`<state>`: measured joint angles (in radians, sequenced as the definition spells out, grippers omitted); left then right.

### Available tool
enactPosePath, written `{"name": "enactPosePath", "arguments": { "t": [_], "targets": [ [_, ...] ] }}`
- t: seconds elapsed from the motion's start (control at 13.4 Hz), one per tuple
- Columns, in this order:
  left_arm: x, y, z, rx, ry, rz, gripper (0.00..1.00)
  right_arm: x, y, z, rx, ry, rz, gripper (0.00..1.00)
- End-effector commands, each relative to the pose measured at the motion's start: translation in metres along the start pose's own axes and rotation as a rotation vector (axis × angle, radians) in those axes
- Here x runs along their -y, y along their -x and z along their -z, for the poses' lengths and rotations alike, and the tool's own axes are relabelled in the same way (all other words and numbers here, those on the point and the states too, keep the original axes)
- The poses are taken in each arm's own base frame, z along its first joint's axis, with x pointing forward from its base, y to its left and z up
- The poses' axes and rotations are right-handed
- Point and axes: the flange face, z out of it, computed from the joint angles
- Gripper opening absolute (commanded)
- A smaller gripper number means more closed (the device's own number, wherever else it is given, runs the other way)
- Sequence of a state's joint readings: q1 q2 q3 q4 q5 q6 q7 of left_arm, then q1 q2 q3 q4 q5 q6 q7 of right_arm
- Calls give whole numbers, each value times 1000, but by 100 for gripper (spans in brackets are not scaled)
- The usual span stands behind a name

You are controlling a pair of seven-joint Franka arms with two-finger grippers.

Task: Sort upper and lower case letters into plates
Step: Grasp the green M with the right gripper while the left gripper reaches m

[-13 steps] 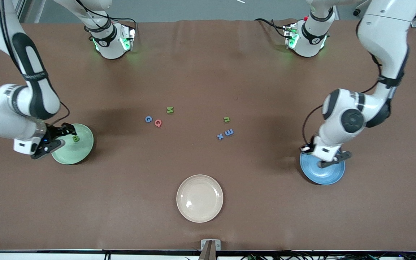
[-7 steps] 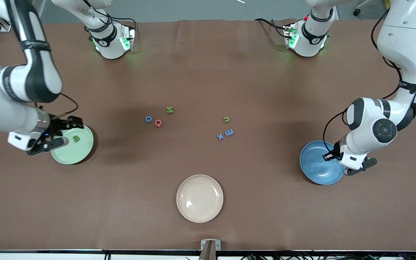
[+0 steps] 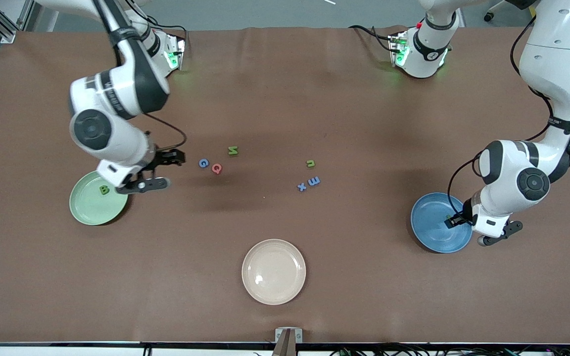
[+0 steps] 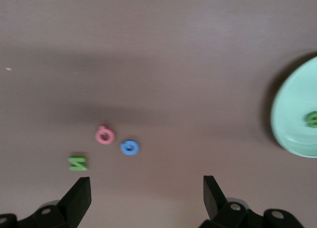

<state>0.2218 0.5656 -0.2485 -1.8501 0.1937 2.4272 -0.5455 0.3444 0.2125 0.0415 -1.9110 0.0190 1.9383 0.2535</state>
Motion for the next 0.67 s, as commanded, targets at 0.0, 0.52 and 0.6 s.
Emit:
{"name": "enactPosePath", "arguments": {
  "t": [0.0, 0.52, 0.6],
  "targets": [
    [-59, 26, 41, 3, -1, -69, 100, 27, 21, -41, -32, -5, -37, 100],
    [-227, 158, 23, 45, 11, 3, 100, 136, 82, -148, -162, -47, -88, 100],
    [-250, 184, 19, 52, 8, 17, 100, 140, 83, -159, -167, -50, -93, 100]
  ]
}}
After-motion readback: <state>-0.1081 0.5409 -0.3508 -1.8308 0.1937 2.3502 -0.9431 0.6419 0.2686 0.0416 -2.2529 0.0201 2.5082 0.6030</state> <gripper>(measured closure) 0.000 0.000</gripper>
